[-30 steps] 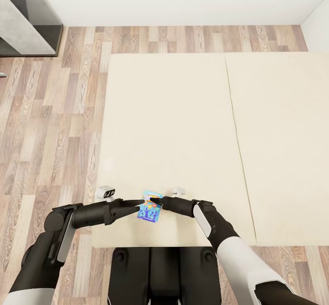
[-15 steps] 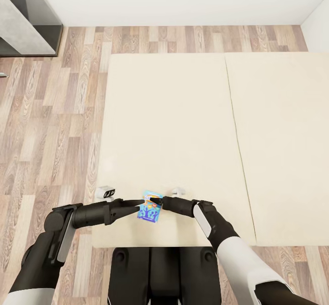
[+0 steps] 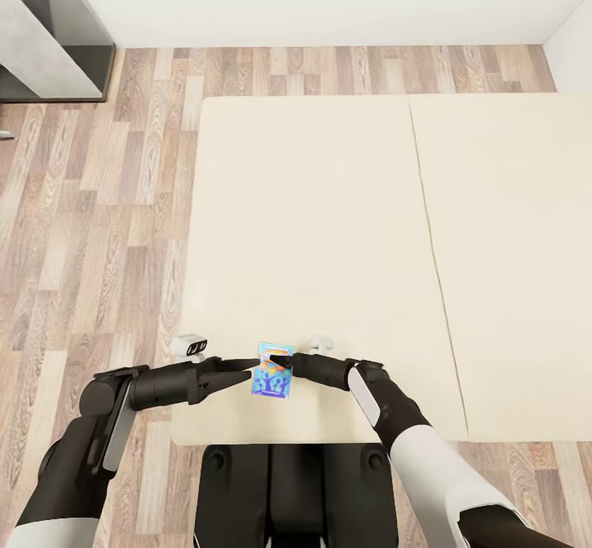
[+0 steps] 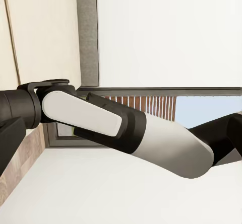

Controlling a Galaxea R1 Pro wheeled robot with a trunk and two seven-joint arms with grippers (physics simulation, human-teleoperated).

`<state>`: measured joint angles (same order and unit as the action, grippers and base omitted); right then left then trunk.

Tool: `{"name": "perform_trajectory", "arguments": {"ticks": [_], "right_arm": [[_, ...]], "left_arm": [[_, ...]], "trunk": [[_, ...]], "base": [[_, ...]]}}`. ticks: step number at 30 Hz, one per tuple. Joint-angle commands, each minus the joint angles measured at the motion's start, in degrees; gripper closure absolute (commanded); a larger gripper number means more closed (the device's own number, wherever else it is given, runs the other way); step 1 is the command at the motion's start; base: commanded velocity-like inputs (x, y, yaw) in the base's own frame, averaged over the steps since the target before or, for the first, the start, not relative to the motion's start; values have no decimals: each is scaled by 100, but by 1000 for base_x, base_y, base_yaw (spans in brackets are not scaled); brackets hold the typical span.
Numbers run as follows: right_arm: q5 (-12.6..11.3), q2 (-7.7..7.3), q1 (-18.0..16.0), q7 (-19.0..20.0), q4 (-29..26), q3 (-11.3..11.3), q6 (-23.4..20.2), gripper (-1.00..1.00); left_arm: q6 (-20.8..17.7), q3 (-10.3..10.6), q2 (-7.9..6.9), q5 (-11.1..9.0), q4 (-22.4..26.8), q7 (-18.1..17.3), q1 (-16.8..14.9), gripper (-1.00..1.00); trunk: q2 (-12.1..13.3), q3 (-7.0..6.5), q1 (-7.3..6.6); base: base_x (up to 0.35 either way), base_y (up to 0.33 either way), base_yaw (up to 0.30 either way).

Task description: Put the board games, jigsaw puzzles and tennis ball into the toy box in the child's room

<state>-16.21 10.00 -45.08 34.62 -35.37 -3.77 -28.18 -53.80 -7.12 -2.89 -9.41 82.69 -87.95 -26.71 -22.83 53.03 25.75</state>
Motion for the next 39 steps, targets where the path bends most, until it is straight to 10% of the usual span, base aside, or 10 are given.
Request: {"name": "perform_trajectory", "arguments": {"ticks": [1, 39], "right_arm": [[-42, 0, -1, -8, -7, -1, -47, -100], [-40, 0, -1, -23, 1, -1, -85, -100]], "left_arm": [[-61, 0, -1, 0, 1, -20, -1, -100], [-61, 0, -1, 0, 1, -20, -1, -100]], "trunk": [[-9, 6, 3], [-9, 6, 3]], "base": [[0, 5, 0], [0, 48, 0]]}}
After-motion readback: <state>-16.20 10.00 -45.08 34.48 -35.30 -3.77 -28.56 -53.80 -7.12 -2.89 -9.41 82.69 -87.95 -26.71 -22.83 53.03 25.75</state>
